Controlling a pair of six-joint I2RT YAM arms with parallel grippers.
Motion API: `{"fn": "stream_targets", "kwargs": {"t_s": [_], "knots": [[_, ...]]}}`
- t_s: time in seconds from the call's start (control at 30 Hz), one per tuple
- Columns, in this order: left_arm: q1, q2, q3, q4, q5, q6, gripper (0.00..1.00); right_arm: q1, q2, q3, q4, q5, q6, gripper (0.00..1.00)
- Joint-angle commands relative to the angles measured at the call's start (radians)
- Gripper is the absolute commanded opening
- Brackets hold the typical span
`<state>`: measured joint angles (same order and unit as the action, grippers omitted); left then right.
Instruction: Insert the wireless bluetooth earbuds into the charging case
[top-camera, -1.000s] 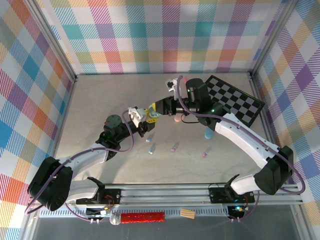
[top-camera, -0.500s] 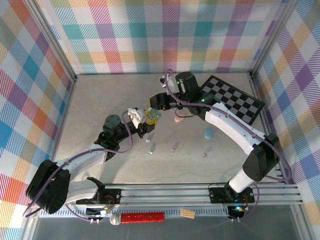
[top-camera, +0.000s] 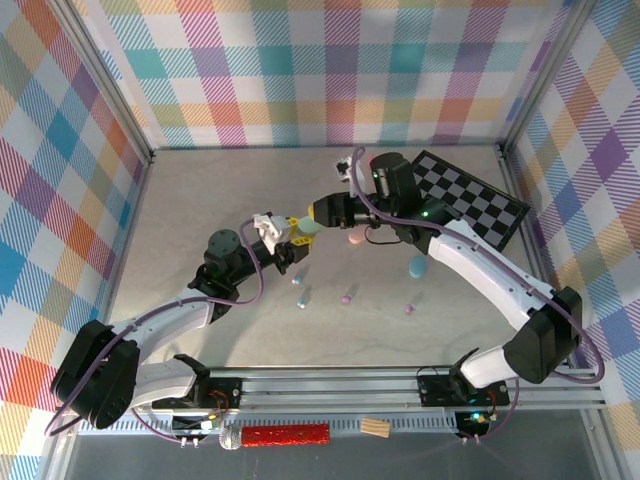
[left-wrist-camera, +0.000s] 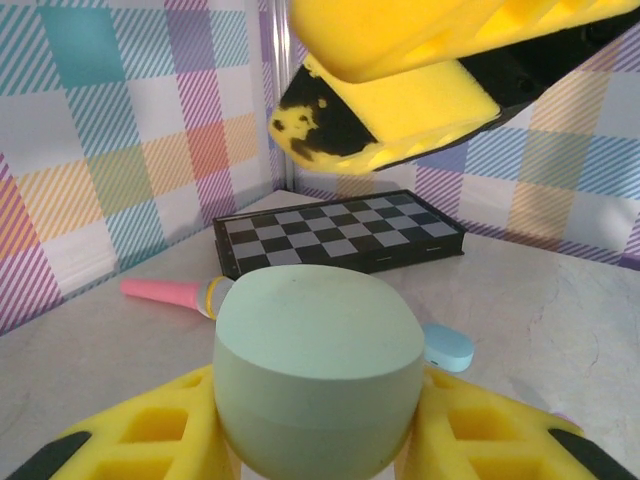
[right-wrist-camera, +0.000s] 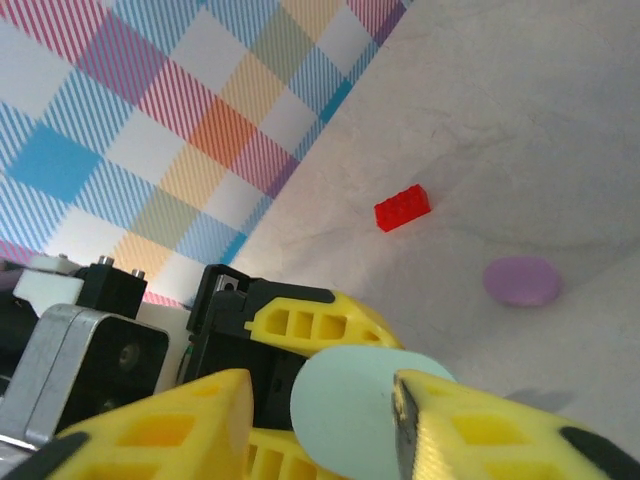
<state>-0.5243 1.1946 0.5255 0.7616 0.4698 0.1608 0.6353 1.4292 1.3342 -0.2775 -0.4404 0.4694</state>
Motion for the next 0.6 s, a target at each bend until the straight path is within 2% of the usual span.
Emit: {"fn": "stream_targets", "kwargs": {"t_s": [0.0,0.1,0.2,0.4,0.57], "knots": [[-0.016,-0.004,0.012,0.134,0.015,-0.064,0.37,-0.069,-0.026,-0.073,0.149,-0.138,0.188,0.53],[-0.016,0.01,0.011,0.203,0.023,-0.105,0.37,-0.102,-0.008,-0.13,0.273,-0.275,0.342,0.62],[-0.016,0.02,0.019,0.231,0.029,-0.115,0.37,-0.103,0.011,-0.162,0.366,-0.368,0.431,0.65],[-0.016,0.043,0.041,0.223,0.042,-0.102,0.37,-0.101,0.043,-0.196,0.516,-0.455,0.558,0.61],[-0.016,0.056,0.044,0.232,0.047,-0.104,0.37,-0.103,0.061,-0.199,0.592,-0.481,0.612,0.56]]}}
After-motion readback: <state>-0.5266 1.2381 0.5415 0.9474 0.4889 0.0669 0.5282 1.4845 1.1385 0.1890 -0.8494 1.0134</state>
